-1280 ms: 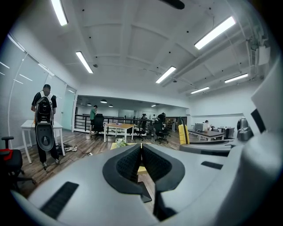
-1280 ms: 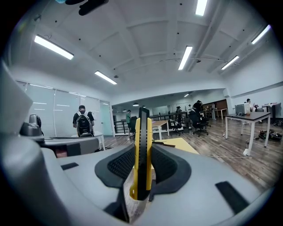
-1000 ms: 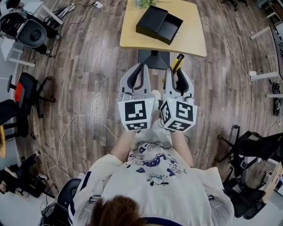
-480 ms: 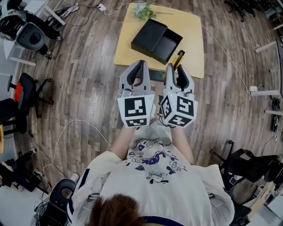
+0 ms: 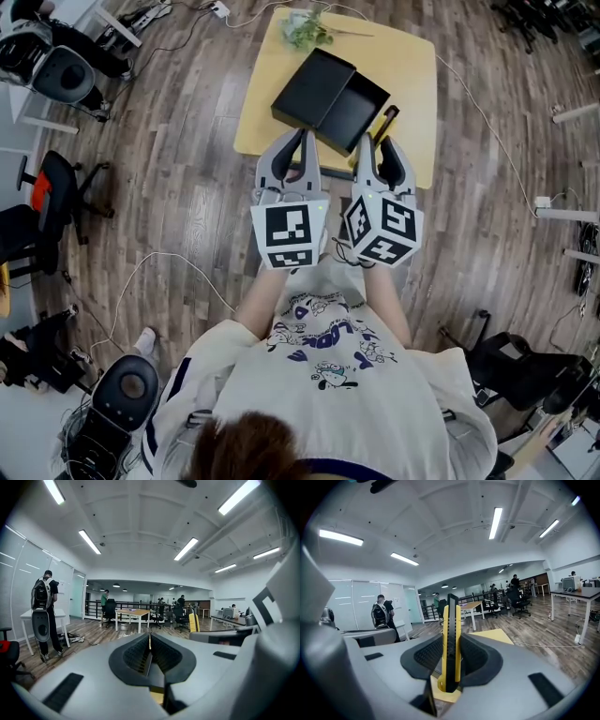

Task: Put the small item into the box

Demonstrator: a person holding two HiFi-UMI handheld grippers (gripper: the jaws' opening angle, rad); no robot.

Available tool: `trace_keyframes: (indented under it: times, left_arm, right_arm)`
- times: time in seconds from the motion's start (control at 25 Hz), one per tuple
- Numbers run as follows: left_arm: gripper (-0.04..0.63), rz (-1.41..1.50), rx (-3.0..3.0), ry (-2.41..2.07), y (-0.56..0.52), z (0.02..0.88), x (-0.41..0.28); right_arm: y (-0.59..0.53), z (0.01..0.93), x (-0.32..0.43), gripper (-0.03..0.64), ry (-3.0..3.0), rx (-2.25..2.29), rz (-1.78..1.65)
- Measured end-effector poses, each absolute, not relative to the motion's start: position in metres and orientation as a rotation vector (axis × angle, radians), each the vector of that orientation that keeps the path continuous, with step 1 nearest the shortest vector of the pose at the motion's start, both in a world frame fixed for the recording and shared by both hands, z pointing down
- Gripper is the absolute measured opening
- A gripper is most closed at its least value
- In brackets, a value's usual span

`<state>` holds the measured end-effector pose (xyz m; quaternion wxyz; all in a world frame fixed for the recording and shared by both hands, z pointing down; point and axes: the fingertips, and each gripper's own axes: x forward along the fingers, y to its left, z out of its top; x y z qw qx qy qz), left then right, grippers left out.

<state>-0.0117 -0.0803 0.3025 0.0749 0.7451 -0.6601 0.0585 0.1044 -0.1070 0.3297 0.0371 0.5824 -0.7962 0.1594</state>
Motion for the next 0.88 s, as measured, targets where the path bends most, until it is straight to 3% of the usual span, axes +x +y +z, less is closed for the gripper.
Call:
trace_keyframes:
  times: [0.88]
  left_arm:
    - [0.020,0.285,2.221,-1.804,-0.240,0.358,-0.023]
  right_arm:
    - [-0.250,0.411,0.103,0.129,-2.186,1.839,0.844]
